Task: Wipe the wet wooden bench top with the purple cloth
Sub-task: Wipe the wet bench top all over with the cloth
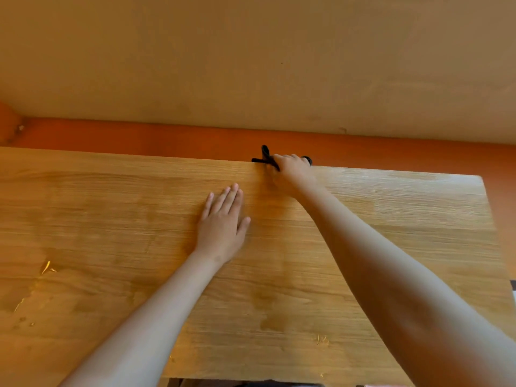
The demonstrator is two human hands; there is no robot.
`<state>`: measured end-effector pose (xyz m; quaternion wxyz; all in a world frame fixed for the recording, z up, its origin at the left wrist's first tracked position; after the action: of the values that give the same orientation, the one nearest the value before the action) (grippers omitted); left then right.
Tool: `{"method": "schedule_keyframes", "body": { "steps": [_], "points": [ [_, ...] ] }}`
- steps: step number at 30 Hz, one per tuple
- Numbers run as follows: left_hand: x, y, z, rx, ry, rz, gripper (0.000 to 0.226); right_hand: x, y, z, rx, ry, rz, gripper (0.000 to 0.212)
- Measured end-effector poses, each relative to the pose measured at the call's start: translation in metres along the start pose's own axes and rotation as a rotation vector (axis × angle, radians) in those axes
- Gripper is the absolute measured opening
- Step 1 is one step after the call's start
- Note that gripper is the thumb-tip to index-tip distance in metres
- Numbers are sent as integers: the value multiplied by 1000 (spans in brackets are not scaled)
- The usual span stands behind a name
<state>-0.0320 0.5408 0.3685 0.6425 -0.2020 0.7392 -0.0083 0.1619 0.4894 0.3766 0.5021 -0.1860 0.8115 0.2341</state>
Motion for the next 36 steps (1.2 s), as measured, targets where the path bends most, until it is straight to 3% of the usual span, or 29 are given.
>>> {"method": "schedule_keyframes", "body": {
  "steps": [4, 9, 15, 23, 30, 36],
  "points": [
    [-2, 0, 2, -7, 4, 9, 62, 8, 35, 9, -73, 20, -1, 37],
    [0, 4, -2, 11, 25, 18, 61, 2, 5, 7, -96, 18, 31, 35],
    [1, 2, -1, 3, 19, 17, 63, -8, -69, 1, 68, -61, 25, 37],
    [-15, 12, -8, -30, -45, -8, 65, -1, -53, -3, 162, -113, -53, 38],
    [-39, 127, -76, -157, -140, 23, 71, 6, 12, -5, 178, -55, -18, 39],
    [-42, 191, -106, -127, -11, 73, 70, 30, 129, -1, 90, -14, 16, 39]
  ]
}}
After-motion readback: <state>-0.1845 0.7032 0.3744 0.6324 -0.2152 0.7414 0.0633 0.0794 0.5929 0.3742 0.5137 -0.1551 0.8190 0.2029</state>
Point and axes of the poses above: each hand's wrist, its own z-axis towards the middle knuckle, its own x-axis out of the palm, y = z × x, the point moved 2 cm from there along z, towards the middle knuckle, and after that the axes turned 13 degrees about x, right-handed, at the moved point
